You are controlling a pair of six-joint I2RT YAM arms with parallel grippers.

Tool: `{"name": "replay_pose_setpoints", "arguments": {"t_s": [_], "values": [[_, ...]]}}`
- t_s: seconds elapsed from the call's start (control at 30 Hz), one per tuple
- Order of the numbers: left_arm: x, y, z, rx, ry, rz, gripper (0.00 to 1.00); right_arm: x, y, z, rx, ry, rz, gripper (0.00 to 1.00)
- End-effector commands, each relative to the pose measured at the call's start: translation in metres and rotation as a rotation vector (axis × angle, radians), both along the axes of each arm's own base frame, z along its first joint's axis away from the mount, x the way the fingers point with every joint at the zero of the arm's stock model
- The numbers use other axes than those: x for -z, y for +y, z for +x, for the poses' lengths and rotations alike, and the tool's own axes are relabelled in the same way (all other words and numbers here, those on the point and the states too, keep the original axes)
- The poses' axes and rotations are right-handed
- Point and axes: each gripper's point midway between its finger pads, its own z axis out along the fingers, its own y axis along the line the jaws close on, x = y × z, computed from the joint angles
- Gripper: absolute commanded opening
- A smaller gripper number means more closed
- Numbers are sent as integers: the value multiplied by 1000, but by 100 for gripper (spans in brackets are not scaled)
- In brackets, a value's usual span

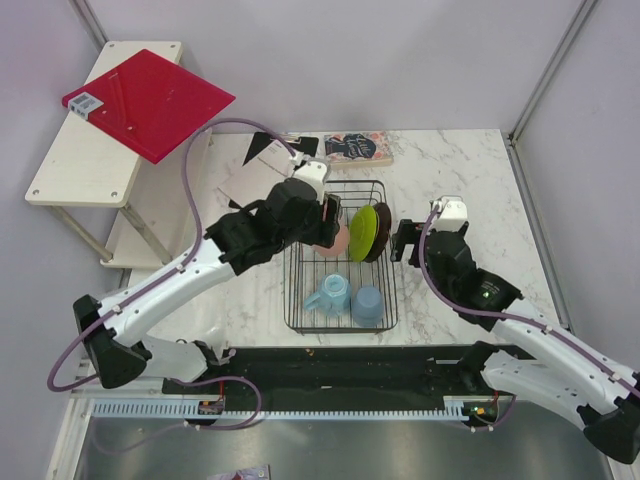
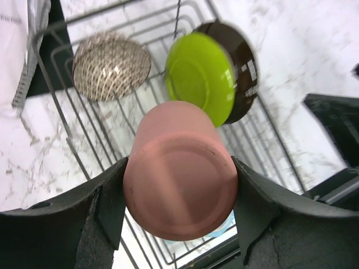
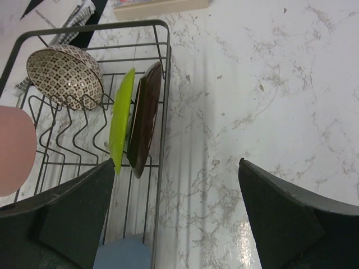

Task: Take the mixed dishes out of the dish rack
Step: Pick up the cup from the dish rack, then place the cup at the center of the board.

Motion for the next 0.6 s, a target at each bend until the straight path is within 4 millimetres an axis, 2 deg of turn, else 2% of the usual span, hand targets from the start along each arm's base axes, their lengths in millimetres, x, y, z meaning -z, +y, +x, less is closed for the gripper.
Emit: {"name": "replay_pose_setpoints", "arguments": {"t_s": [0.0,0.07,0.1,0.13,0.17,0.23,0.27,0.3,0.33,0.37,0.4,0.43,0.47,0.5,0.53,0.57], "values": [[-68,-9,-8,98,-103,-113,26,-45,-2,1,15,-70,58,98],[-90,-16,-9,127,-134,-169,2,-47,-12,-1,58,-71,57,98],[-95,-22,-12,160,-132,-195,2,-49,-26,0,146,-88,71,98],[-106,-29,-12,182,-156,-236,2,-45,-34,-1,195,-90,78,98],[-108,-35,-13,207,-159,-253,2,-44,-38,-2,218,-97,93,97],[-105,-50,-23,317,-141,-307,2,-50,-33,-9,171,-120,164,98],[-121,-59,-25,358,-174,-390,2,-55,-27,-10,129,-137,197,98],[-126,-62,-27,391,-164,-451,2,-64,-21,-15,78,-155,229,98],[-118,-64,-28,406,-131,-490,2,-67,-14,-19,27,-158,256,98],[-140,-69,-27,426,-147,-615,2,-71,-12,-21,9,-168,269,96],[-152,-62,-30,494,-142,-694,2,-79,-13,-25,-4,-194,299,93],[-137,-61,-29,512,-104,-741,2,-80,-12,-27,-16,-203,314,87],[-174,-58,-32,561,-171,-912,2,-84,-15,-29,-15,-220,336,84],[-173,-50,-30,592,-161,-958,2,-90,-19,-34,-14,-240,359,80],[-166,-48,-28,588,-93,-1027,2,-90,-24,-36,4,-252,372,73],[-166,-47,-26,603,-85,-1055,2,-91,-27,-38,10,-258,390,70]]}}
